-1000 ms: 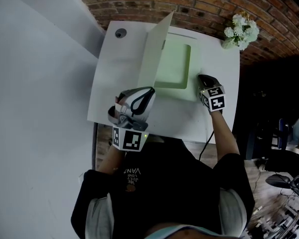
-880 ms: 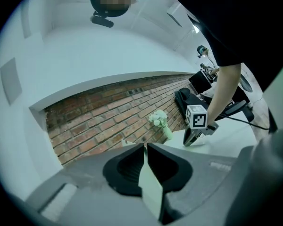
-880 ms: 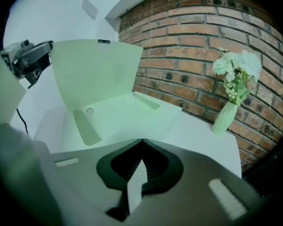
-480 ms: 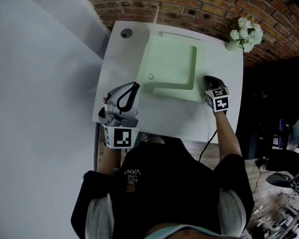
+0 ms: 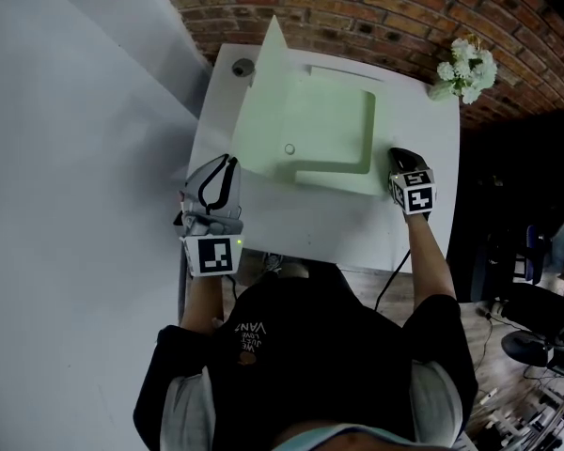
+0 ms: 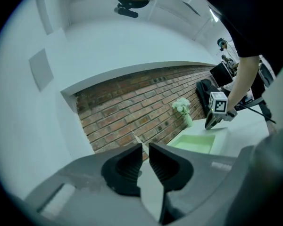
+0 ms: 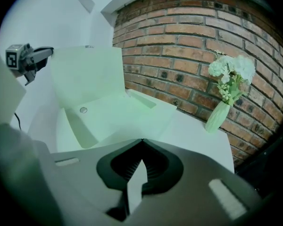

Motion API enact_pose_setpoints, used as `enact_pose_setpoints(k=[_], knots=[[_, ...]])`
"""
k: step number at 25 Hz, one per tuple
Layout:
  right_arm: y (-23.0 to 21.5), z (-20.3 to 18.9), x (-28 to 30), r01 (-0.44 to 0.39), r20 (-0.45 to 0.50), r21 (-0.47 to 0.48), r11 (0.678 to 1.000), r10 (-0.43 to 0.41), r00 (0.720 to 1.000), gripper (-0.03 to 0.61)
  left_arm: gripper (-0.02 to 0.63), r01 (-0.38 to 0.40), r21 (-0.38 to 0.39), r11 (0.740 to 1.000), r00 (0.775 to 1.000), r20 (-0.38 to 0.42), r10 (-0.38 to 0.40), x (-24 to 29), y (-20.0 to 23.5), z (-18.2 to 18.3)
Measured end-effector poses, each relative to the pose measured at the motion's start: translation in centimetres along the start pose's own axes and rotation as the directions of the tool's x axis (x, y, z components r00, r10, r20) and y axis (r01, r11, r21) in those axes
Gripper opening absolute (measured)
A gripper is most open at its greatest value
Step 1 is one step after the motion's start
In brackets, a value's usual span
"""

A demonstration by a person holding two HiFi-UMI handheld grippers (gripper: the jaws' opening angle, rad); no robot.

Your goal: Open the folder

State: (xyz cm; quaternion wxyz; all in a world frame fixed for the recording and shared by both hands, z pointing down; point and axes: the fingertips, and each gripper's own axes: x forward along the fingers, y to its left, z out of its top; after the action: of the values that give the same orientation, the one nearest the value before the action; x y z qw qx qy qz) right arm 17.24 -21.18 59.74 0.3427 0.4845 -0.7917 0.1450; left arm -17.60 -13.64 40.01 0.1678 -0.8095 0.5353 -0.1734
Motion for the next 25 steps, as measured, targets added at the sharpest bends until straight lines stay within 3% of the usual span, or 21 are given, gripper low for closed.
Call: enact_pose_setpoints(k=[11, 15, 25], knots=[[-0.2, 0.0, 0.0, 0.009, 0.001, 0.013, 1.000, -0.009, 1.000, -0.003, 0.055, -0.120, -0.136, 0.983, 0.986, -0.128, 0.103, -0.9, 3.3, -5.4], [-0.1, 0.0, 0.0, 0.012, -0.003, 0.015, 1.000, -0.012, 1.000, -0.003, 0.055, -0.131, -0.095, 0.987, 0.977, -0.181, 0.112, -1.0, 4.8, -8.3], [-0.1, 0.1, 0.0, 0.022, -0.013, 0.008, 1.000, -0.022, 1.000, -0.003, 0.058, -0.174, -0.127, 0.977, 0.941, -0.315, 0.126, -1.3, 6.5, -15.2]])
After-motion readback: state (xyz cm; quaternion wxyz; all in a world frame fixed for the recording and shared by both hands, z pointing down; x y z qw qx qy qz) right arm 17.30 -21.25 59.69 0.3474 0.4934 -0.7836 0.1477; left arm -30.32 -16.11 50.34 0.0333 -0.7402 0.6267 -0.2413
